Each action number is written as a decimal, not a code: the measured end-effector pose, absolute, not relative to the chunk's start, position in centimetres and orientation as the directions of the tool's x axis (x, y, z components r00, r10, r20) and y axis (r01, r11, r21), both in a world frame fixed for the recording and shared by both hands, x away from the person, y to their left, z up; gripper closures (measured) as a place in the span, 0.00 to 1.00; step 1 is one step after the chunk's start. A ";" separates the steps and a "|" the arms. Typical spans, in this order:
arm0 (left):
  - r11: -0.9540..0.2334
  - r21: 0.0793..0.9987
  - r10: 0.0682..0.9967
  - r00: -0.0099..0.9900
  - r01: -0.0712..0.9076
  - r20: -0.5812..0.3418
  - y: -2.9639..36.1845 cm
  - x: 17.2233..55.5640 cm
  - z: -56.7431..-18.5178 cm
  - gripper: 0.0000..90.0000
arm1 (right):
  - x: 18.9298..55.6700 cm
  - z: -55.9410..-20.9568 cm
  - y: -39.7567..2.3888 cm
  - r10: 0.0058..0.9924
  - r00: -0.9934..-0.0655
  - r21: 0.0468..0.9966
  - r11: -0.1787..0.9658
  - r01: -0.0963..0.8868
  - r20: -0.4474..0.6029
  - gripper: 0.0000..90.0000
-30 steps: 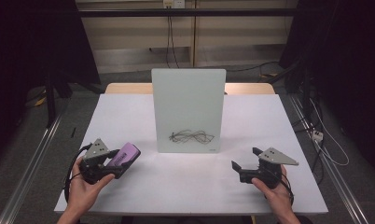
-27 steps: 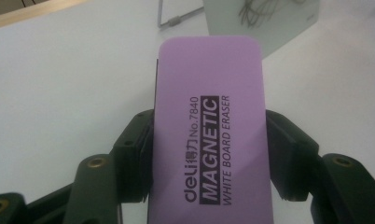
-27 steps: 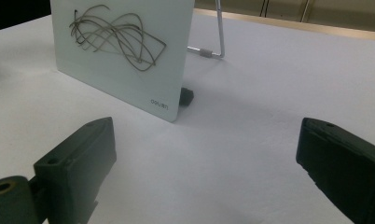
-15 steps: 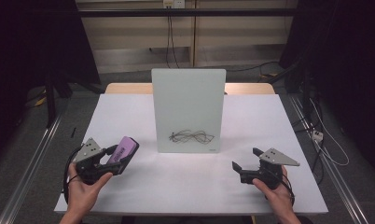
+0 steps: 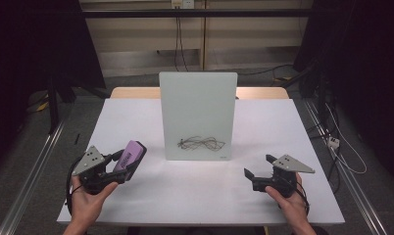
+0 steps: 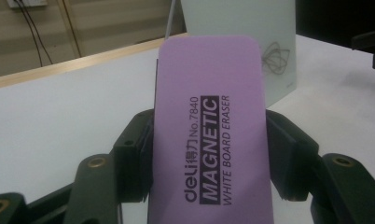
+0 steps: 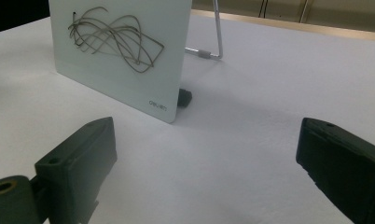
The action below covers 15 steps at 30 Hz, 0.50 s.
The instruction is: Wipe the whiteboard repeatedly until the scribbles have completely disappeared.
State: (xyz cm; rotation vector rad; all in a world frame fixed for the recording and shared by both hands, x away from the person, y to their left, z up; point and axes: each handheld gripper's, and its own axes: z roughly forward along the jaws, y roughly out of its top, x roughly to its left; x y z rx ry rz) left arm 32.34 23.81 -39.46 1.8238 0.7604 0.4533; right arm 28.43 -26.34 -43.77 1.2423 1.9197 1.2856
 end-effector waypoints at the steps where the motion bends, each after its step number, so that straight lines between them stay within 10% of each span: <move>1: -0.245 0.929 0.684 0.729 0.277 -0.037 23.7 32.3 -39.4 0.45 | 28.4 -43.8 -26.3 0.890 -0.449 0.905 0.130 0.405 0.073 0.06; 15: -0.270 0.930 0.660 0.752 0.251 -0.011 20.1 32.5 -38.5 0.45 | 28.2 -43.8 -26.2 0.881 -0.468 0.906 0.141 0.399 0.069 0.06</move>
